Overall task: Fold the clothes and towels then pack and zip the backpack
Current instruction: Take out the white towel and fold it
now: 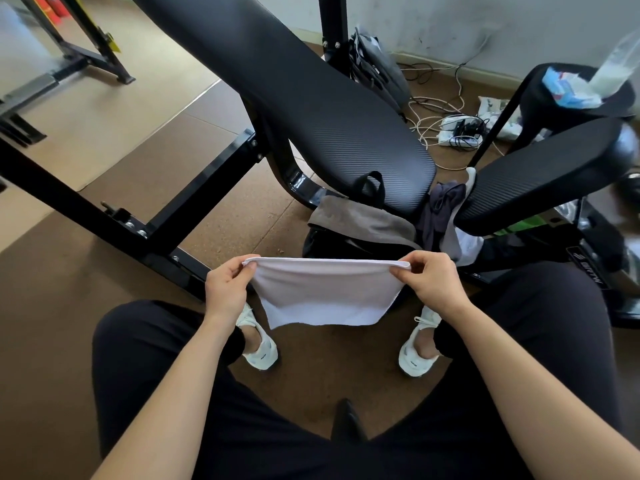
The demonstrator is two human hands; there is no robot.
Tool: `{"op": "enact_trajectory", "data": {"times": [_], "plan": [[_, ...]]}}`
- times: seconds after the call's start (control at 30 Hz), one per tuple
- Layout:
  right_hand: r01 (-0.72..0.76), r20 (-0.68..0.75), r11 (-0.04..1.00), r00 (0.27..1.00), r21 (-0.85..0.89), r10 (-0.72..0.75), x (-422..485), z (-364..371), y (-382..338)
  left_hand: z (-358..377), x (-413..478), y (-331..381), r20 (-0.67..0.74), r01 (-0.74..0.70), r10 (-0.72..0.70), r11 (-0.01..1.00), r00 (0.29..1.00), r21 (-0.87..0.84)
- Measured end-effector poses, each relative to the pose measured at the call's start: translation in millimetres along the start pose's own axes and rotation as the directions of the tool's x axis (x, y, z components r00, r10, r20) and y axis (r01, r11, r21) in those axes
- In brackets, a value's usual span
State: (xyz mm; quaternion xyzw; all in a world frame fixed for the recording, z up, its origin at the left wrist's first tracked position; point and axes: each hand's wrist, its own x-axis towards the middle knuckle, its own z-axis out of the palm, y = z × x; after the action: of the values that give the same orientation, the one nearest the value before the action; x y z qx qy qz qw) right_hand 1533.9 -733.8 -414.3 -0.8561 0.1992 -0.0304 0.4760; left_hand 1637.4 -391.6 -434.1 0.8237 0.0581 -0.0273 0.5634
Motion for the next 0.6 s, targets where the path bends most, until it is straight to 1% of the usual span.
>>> {"op": "enact_trajectory", "data": {"times": [0.1, 0.23, 0.3, 0.4, 0.47, 0.5, 0.6], "plan": [[-0.058, -0.004, 0.991, 0.998, 0.121, 0.059, 1.6, 0.4, 2.6, 1.7, -2.0, -6.8, 0.008, 0.005, -0.006, 0.996, 1.000, 0.094], [-0.091, -0.051, 0.981, 0.994, 0.171, 0.101, 0.5, 10.5, 4.2, 12.2, -12.7, -0.4, -0.010, 0.017, -0.015, 0.986, 1.000, 0.164], [-0.116, -0.080, 0.973, 0.988, 0.200, 0.135, 1.0, 16.0, 5.7, 16.7, -19.0, 4.9, 0.012, 0.062, -0.063, 0.992, 0.998, 0.111], [-0.176, -0.100, 0.936, 0.972, 0.304, 0.215, 0.2, 23.5, 8.8, 23.2, -31.1, 11.2, 0.075, 0.134, -0.134, 0.991, 0.988, 0.004], [-0.202, -0.071, 0.912, 0.968, 0.357, 0.242, -4.5, 29.5, 6.5, 30.0, -37.4, 11.1, 0.140, 0.206, -0.197, 0.977, 0.970, -0.055], [-0.196, -0.035, 0.905, 0.974, 0.378, 0.226, -8.4, 32.5, 2.9, 33.5, -40.7, 11.5, 0.185, 0.236, -0.221, 0.969, 0.958, -0.066], [-0.131, 0.096, 0.914, 0.990, 0.384, 0.101, -22.7, 43.1, -10.1, 45.2, -53.0, 14.5, 0.323, 0.260, -0.226, 0.963, 0.919, -0.068]]}}
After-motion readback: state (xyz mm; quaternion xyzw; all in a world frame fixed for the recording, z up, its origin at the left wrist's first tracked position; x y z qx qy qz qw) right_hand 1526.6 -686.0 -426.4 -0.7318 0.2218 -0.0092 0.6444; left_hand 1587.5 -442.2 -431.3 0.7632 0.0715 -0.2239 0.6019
